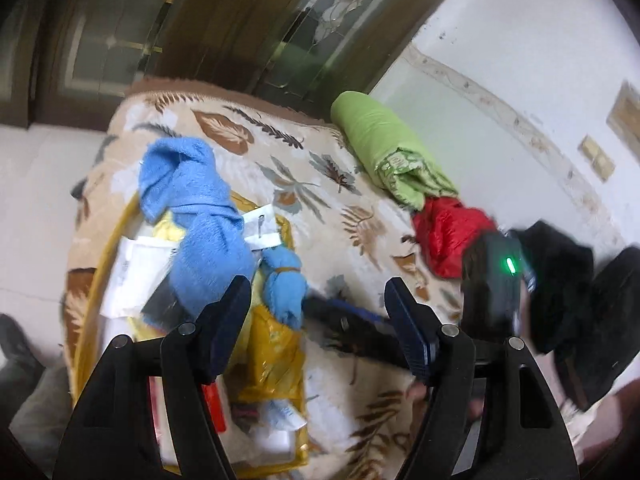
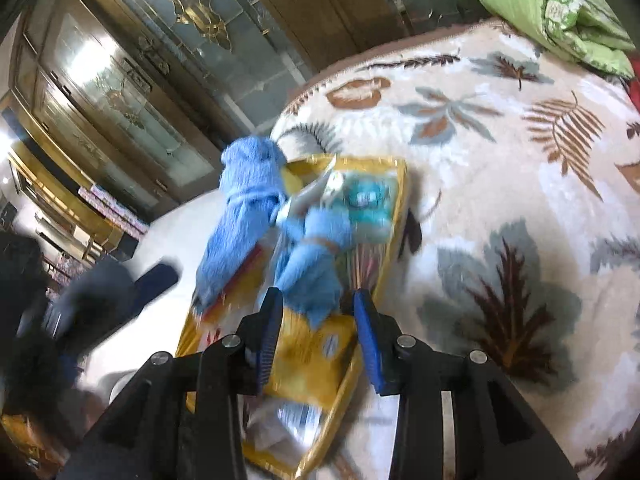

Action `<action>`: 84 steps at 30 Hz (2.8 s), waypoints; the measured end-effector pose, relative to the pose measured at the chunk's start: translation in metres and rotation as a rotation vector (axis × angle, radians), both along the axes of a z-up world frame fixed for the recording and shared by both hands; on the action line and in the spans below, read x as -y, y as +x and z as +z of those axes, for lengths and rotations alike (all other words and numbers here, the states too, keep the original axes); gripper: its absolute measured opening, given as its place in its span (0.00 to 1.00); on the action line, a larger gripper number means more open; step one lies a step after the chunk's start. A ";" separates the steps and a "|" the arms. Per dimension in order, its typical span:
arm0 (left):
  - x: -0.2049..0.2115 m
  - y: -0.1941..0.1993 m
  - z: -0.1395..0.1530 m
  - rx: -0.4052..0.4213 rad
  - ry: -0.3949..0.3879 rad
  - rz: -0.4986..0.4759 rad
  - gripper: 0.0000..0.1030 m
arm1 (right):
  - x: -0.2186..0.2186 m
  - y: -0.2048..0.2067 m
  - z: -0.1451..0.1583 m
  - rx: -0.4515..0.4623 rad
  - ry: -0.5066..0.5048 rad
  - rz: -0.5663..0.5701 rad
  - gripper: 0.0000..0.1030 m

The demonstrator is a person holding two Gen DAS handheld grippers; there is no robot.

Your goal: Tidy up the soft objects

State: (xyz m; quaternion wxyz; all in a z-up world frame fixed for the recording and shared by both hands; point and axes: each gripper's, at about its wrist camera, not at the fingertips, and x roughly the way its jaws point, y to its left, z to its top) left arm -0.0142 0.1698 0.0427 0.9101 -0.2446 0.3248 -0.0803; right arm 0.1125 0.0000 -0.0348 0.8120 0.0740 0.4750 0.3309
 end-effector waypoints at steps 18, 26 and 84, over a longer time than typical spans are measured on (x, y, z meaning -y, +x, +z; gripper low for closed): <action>0.013 -0.057 -0.011 -0.118 0.385 0.392 0.68 | 0.024 -0.078 0.019 0.077 -0.031 0.026 0.57; 0.019 -0.064 -0.008 -0.103 0.464 0.384 0.68 | 0.009 -0.087 0.024 0.092 -0.042 0.024 0.57; -0.003 -0.051 -0.023 -0.219 0.390 0.337 0.68 | -0.011 -0.103 0.027 0.155 -0.081 0.033 0.57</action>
